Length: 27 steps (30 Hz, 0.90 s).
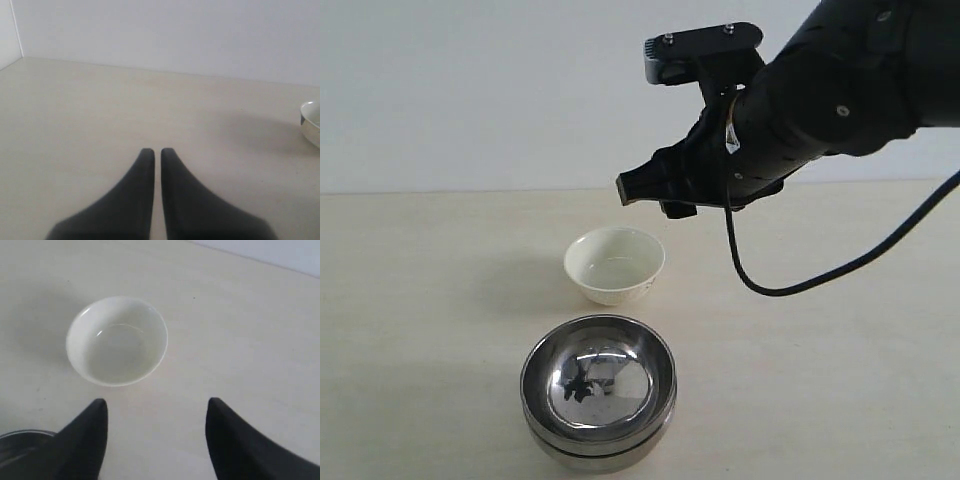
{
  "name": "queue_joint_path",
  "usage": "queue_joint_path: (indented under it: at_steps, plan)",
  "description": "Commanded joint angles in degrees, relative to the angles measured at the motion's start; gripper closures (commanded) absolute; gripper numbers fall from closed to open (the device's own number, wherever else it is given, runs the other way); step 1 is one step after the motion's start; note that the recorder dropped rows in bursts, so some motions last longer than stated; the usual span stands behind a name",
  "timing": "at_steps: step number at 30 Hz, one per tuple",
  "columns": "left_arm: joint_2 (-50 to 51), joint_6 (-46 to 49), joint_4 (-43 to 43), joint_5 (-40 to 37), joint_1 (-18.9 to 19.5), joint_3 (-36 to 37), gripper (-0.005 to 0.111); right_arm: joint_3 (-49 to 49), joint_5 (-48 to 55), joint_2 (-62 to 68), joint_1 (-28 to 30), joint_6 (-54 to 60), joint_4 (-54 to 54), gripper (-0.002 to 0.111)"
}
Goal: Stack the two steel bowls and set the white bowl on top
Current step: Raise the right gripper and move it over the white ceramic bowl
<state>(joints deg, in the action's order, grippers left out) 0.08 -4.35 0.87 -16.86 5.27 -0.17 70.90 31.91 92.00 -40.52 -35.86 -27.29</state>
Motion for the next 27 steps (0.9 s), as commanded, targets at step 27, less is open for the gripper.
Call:
queue_joint_path:
  at_steps: [27]
  plan:
    - [-0.08,-0.41,-0.09,0.06,0.18,0.17,0.102,19.00,-4.24,26.37,7.39,-4.62,-0.50,0.057]
